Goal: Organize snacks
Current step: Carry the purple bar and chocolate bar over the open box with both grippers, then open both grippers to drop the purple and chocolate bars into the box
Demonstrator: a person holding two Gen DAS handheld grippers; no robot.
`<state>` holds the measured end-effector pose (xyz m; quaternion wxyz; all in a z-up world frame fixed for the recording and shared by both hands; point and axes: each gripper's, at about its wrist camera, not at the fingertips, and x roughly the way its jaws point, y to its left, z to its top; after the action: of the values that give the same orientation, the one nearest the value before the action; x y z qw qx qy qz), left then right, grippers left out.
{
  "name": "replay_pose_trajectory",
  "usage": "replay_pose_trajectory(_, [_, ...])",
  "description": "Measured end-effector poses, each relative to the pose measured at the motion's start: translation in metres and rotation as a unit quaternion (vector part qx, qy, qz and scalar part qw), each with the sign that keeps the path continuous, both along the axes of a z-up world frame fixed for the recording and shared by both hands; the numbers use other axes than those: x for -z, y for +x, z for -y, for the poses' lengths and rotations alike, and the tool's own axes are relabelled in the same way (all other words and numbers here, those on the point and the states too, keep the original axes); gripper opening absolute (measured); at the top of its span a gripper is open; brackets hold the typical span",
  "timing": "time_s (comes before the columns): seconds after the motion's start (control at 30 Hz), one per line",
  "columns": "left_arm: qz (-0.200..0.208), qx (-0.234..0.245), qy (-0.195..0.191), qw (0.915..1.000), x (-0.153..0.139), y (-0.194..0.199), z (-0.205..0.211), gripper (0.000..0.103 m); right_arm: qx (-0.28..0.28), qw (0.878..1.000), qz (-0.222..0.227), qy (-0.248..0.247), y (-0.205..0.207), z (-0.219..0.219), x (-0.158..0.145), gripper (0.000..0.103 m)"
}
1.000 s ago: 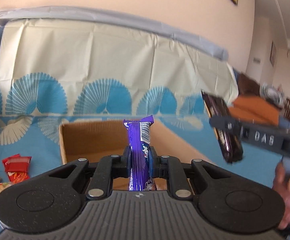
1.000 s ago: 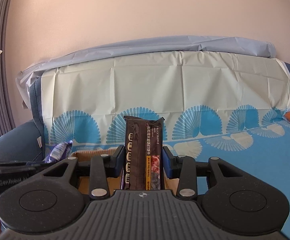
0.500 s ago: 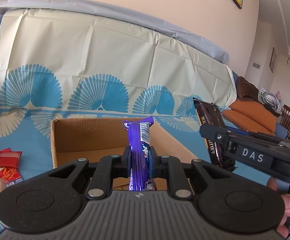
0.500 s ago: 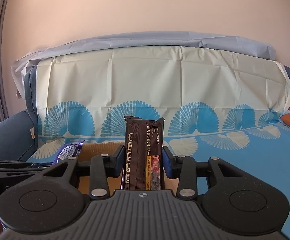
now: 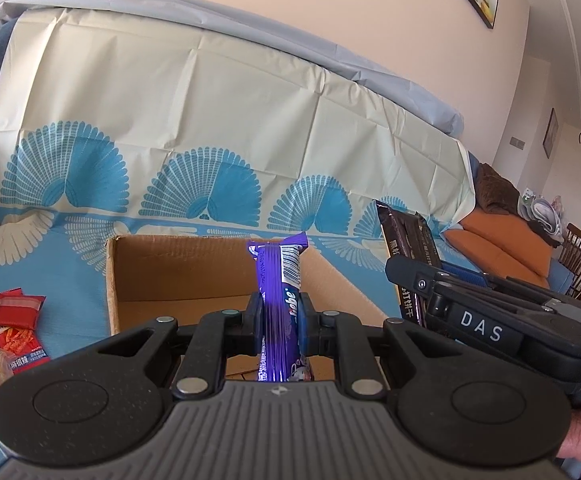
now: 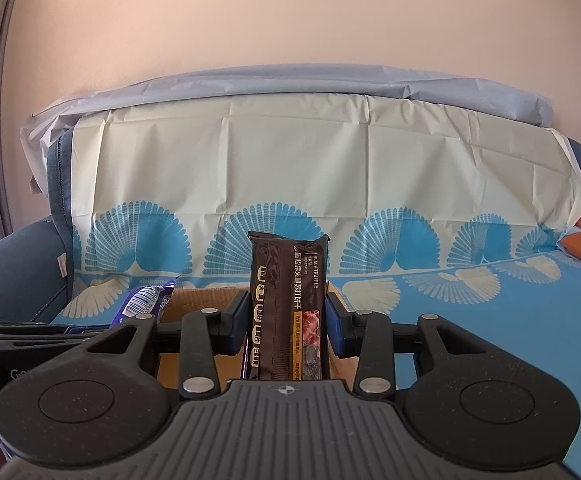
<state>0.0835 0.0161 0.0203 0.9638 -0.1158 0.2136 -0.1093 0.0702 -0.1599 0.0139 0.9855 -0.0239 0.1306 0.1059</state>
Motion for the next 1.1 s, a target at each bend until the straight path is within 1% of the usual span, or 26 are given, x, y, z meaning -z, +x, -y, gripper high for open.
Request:
replay_pose_trajectory(0.57, [0.005,0.000,-0.009,0.9999,0.0001,-0.0014,-0.0027,0.018,0.001,1.000,0.003,-0.004,-0.0014,-0.0012,0.0005,0.041])
replay_pose_trajectory(0.67, [0.004,0.004,-0.012,0.9999,0.0001,-0.0015,-0.0027,0.018,-0.004,1.000,-0.002,-0.003,0.0006,0.0001,0.0006,0.041])
replay_pose_trajectory(0.73, [-0.004,0.009,-0.013,0.9999,0.0007,0.0001,-0.0012,0.021,-0.005,1.000,-0.010,-0.006,0.0031,-0.0002,0.0022,0.043])
replay_pose_trajectory(0.77, [-0.010,0.009,-0.011,0.9999,0.0017,0.0013,-0.0004,0.026,-0.003,1.000,-0.010,-0.011,0.0043,-0.0005,0.0023,0.044])
replay_pose_trajectory(0.8, [-0.011,0.007,-0.009,0.9999,0.0024,0.0017,0.0001,0.028,-0.002,1.000,-0.010,-0.012,0.0047,-0.0007,0.0025,0.050])
replay_pose_trajectory(0.83, [-0.010,0.005,-0.008,0.9999,0.0023,0.0017,0.0001,0.028,-0.002,1.000,-0.011,-0.010,0.0048,-0.0004,0.0024,0.052])
replay_pose_trajectory(0.97, [-0.008,-0.003,-0.014,0.9999,0.0019,0.0014,-0.0035,0.028,0.001,1.000,-0.013,-0.008,0.0056,-0.0002,0.0029,0.053])
replay_pose_trajectory(1.1, [-0.001,-0.010,-0.007,0.9999,0.0018,0.0003,-0.0044,0.028,0.001,1.000,-0.012,-0.009,0.0057,-0.0009,0.0032,0.053])
